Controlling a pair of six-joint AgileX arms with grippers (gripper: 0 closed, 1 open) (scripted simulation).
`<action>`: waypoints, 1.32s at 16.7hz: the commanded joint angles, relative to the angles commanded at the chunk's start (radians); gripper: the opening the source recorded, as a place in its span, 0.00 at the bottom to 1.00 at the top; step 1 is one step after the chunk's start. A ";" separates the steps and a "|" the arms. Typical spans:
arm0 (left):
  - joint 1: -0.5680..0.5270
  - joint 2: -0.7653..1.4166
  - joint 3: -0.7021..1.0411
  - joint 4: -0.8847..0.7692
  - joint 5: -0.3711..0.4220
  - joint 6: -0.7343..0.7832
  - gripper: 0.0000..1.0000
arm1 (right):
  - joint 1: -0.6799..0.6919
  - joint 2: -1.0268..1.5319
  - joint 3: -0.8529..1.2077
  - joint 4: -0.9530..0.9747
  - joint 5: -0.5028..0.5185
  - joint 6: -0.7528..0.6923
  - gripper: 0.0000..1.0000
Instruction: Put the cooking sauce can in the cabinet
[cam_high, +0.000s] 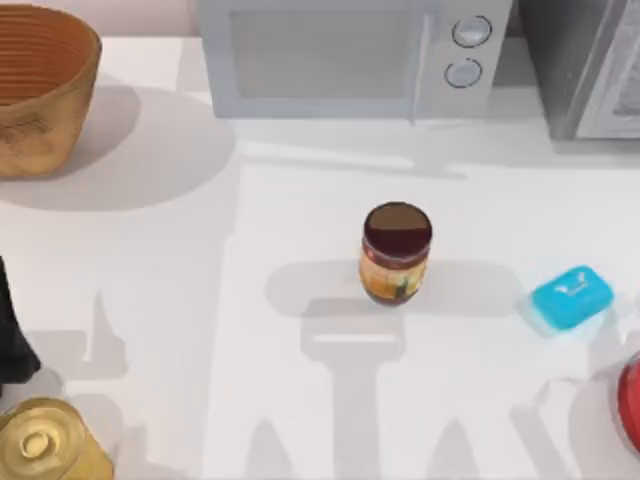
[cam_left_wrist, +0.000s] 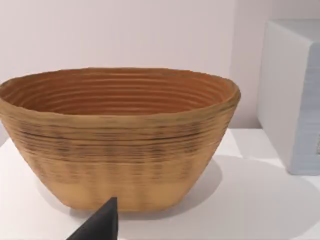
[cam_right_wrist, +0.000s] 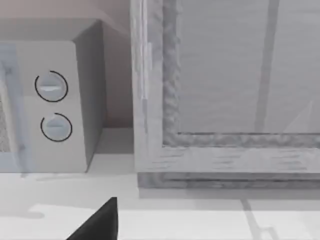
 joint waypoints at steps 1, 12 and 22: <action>0.000 0.000 0.000 0.000 0.000 0.000 1.00 | 0.000 0.000 0.000 0.000 0.000 0.000 1.00; 0.000 0.000 0.000 0.000 0.000 0.000 1.00 | 0.119 0.250 0.341 0.162 -0.303 0.043 1.00; 0.000 0.000 0.000 0.000 0.000 0.000 1.00 | 0.195 1.017 0.811 0.351 -0.813 -0.214 1.00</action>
